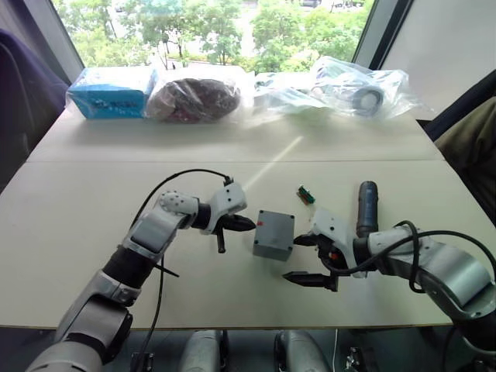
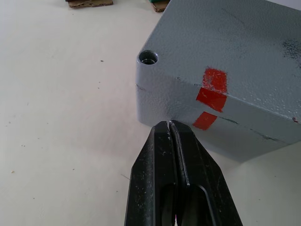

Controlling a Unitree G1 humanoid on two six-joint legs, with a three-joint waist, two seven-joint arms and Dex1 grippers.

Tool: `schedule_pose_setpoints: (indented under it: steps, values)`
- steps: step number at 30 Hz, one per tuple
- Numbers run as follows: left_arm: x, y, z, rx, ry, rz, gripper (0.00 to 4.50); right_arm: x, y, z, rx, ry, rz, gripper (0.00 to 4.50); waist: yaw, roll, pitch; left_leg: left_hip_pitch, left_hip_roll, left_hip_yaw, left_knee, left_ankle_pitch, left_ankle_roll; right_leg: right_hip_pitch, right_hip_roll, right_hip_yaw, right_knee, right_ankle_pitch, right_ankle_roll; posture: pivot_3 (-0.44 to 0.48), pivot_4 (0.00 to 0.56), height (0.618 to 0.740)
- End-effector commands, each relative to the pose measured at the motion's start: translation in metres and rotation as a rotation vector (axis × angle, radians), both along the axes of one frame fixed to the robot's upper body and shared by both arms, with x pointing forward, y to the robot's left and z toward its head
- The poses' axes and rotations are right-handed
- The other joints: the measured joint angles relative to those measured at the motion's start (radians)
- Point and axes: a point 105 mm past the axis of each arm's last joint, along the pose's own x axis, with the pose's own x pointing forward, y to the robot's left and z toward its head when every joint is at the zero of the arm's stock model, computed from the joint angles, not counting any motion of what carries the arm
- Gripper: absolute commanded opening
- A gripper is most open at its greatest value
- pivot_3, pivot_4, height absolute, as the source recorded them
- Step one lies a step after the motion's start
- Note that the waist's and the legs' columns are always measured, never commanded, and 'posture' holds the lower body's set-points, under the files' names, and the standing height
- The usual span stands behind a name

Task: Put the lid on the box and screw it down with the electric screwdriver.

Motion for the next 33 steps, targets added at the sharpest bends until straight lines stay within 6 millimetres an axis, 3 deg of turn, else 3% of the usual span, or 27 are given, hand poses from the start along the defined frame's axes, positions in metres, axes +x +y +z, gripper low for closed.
schedule_pose_setpoints:
  steps: [1, 23, 33]
  values:
    - [-0.006, -0.002, 0.013, -0.025, -0.026, -0.045, 0.0, 0.002, 0.002, 0.012, 0.026, -0.048, 0.007, 4.43, 0.0, 0.0, 0.0, 0.0, 0.0, 0.0, 0.0, 0.0, 0.0, 0.0, 0.0, 0.0, 0.0, 0.0, 0.0, 0.0, 0.15, 0.74]
    - [-0.024, -0.011, 0.015, -0.044, 0.028, -0.122, 0.0, 0.01, -0.001, 0.015, 0.038, -0.077, -0.035, 4.43, 0.0, 0.0, 0.0, 0.0, 0.0, 0.0, 0.0, 0.0, 0.0, 0.0, 0.0, 0.0, 0.0, 0.0, 0.0, 0.0, 0.15, 0.74]
    - [-0.006, 0.003, 0.019, -0.026, -0.022, -0.046, 0.0, 0.001, -0.004, 0.022, 0.055, -0.061, -0.044, 4.43, 0.0, 0.0, 0.0, 0.0, 0.0, 0.0, 0.0, 0.0, 0.0, 0.0, 0.0, 0.0, 0.0, 0.0, 0.0, 0.0, 0.15, 0.74]
